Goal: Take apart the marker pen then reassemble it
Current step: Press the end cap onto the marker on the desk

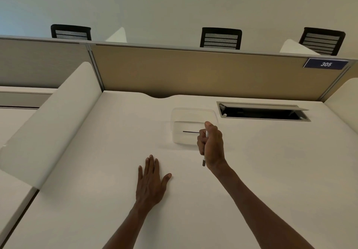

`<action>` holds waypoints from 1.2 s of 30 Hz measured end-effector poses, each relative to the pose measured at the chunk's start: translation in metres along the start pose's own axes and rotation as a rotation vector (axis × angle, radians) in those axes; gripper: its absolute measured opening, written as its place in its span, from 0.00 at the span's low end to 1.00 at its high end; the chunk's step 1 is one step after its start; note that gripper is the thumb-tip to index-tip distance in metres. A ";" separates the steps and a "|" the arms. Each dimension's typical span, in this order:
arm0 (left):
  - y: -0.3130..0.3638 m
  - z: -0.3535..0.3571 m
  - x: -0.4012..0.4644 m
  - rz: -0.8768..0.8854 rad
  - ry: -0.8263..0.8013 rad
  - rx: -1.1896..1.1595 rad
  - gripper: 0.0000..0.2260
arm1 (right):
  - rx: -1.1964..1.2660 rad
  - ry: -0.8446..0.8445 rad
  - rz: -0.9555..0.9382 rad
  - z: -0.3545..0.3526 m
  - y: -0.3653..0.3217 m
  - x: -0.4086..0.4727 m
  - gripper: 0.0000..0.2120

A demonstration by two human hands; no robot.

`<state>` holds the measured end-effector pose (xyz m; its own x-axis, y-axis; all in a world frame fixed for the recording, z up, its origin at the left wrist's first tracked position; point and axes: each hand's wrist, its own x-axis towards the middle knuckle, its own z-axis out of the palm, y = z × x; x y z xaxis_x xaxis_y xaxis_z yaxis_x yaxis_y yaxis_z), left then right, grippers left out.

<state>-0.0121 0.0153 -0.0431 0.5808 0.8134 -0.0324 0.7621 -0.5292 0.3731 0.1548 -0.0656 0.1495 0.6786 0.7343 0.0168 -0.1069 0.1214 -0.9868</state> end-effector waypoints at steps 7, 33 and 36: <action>0.000 0.001 0.000 0.006 -0.001 0.024 0.37 | -0.100 -0.002 -0.092 0.006 0.002 -0.005 0.19; -0.002 0.002 0.000 0.014 0.008 0.025 0.37 | -0.091 0.005 -0.086 0.007 -0.005 -0.007 0.20; -0.002 0.002 0.000 0.014 0.004 0.026 0.37 | -0.110 0.005 -0.092 0.007 -0.006 -0.007 0.20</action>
<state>-0.0125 0.0157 -0.0460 0.5901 0.8070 -0.0241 0.7613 -0.5463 0.3493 0.1456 -0.0666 0.1561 0.6852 0.7203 0.1079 0.0362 0.1144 -0.9928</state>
